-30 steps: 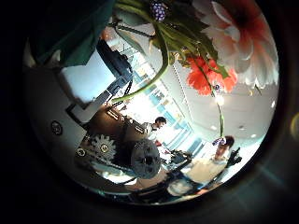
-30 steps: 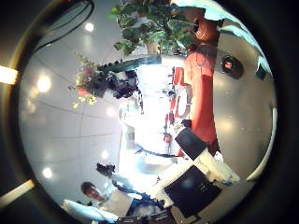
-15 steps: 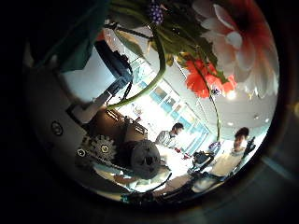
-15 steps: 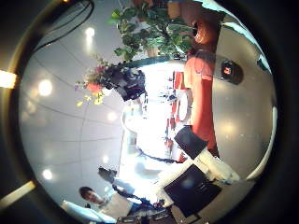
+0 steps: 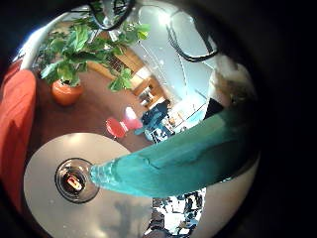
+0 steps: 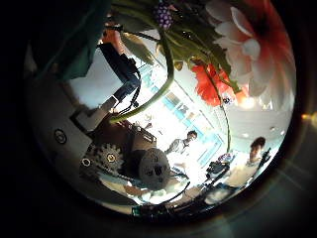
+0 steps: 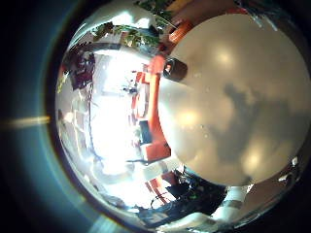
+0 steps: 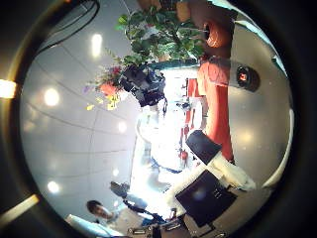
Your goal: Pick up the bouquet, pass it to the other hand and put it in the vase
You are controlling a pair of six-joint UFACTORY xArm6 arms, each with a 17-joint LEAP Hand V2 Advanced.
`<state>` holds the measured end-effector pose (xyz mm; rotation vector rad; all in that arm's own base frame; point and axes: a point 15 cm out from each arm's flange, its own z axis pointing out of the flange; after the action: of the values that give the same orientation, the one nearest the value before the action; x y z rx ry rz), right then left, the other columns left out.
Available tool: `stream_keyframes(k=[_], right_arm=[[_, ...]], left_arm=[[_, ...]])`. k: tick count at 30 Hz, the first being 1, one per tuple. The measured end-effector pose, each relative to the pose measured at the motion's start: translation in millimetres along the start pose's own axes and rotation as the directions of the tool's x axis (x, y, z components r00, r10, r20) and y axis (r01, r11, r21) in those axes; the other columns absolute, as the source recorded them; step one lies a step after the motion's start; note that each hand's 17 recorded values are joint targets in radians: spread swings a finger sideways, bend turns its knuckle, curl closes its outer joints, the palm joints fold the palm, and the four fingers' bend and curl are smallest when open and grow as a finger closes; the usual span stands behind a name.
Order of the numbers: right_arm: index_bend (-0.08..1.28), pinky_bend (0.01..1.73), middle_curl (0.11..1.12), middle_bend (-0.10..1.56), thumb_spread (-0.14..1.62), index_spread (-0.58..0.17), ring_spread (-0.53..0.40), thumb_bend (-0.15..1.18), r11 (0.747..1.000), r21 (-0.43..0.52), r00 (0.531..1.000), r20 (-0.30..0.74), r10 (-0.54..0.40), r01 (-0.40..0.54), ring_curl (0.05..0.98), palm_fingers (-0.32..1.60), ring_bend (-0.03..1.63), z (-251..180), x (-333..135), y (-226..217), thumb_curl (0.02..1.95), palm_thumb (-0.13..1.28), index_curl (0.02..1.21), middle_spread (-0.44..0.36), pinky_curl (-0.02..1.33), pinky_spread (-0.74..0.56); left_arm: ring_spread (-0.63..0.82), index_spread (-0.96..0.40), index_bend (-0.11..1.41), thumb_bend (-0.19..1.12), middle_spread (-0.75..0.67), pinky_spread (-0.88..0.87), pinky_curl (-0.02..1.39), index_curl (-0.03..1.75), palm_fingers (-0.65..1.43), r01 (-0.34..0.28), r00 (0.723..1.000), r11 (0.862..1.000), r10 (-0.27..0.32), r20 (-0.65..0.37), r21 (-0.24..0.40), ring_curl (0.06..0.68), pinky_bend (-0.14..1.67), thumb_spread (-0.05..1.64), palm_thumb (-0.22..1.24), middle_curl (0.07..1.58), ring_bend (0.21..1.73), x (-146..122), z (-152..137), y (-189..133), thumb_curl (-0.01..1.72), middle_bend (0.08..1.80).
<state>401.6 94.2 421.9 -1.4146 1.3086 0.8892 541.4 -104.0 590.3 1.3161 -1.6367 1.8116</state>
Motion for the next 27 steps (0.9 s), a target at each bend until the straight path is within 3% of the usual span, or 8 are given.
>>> stream_keyframes(k=[10,27], right_arm=[[0.16,0.77,0.35,0.31,1.03,-0.318,0.116,-0.02,1.0,0.0,1.0,0.001,-0.003,0.003,0.229,0.14,0.67,0.1,0.7,0.0,0.51,0.74,0.3,0.012,0.35,0.47],[0.16,0.76,0.35,0.29,1.03,-0.316,0.119,-0.02,0.999,-0.01,0.999,0.022,0.05,-0.049,0.219,0.17,0.65,6.2,21.3,8.4,0.51,0.75,0.29,0.02,0.3,0.47]], left_arm=[[-0.39,-0.74,0.56,0.12,-0.56,-0.63,1.12,1.42,0.98,0.055,0.998,0.998,-0.054,0.027,-0.031,0.544,1.16,1.16,1.06,1.09,1.58,-39.7,5.5,9.5,0.98,1.08],[-0.4,-0.73,0.5,0.1,-0.58,-0.66,1.14,1.47,1.0,0.075,0.997,0.997,-0.074,0.031,-0.034,0.544,1.12,1.16,1.06,1.11,1.56,-48.9,5.1,15.3,1.0,1.04]])
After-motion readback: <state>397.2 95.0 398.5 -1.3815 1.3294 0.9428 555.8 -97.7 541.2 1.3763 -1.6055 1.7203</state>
